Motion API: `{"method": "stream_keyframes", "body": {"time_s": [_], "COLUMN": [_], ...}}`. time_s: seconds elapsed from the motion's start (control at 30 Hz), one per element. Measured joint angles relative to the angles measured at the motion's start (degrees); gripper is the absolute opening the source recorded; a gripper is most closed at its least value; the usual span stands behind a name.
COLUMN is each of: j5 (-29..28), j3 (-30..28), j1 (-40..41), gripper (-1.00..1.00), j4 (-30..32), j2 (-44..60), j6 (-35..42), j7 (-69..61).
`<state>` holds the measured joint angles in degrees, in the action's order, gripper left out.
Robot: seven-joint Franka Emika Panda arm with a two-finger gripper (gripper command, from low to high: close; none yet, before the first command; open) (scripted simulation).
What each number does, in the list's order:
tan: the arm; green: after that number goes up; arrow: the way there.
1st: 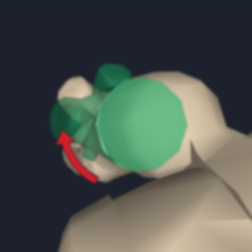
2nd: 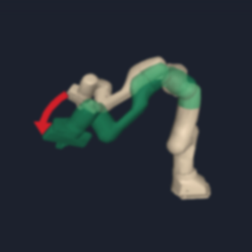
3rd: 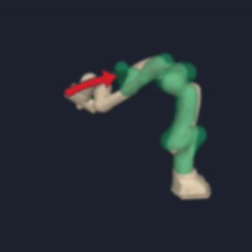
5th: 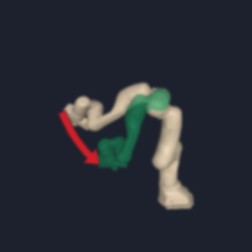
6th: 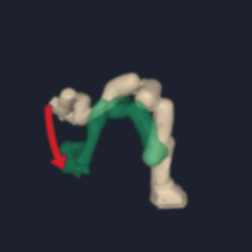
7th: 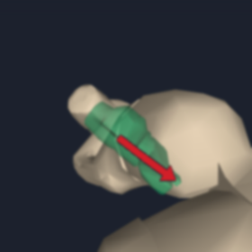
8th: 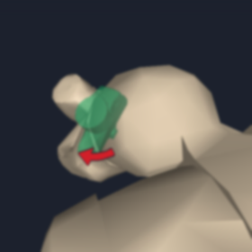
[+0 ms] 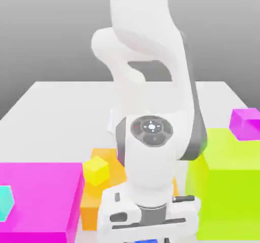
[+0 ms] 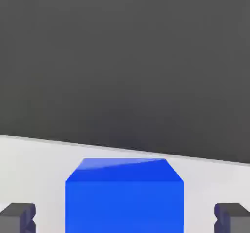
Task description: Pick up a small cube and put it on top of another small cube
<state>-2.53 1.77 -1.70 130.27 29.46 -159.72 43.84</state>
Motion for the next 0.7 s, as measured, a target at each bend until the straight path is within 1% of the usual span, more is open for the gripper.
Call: {"method": "stream_keyframes", "body": {"time_s": [0.13, 0.27, 0.33, 0.57, 0.7], "j5": [-0.1, 0.4, 1.8, 12.0, 11.4], "j3": [0.0, 0.4, 1.2, 7.5, 10.3], "j1": [0.0, 0.4, 0.6, -2.4, -8.5], "gripper": [-1.00, -1.00, -1.00, -1.00, -1.00], "j4": [-0.1, 1.2, 1.1, -4.7, -3.1], "j2": [0.6, -5.2, -9.0, -22.7, -30.9], "j6": [-0.5, 4.1, 7.6, 24.5, 31.6], "j7": [0.1, -0.3, -0.1, -0.7, -7.9]}}
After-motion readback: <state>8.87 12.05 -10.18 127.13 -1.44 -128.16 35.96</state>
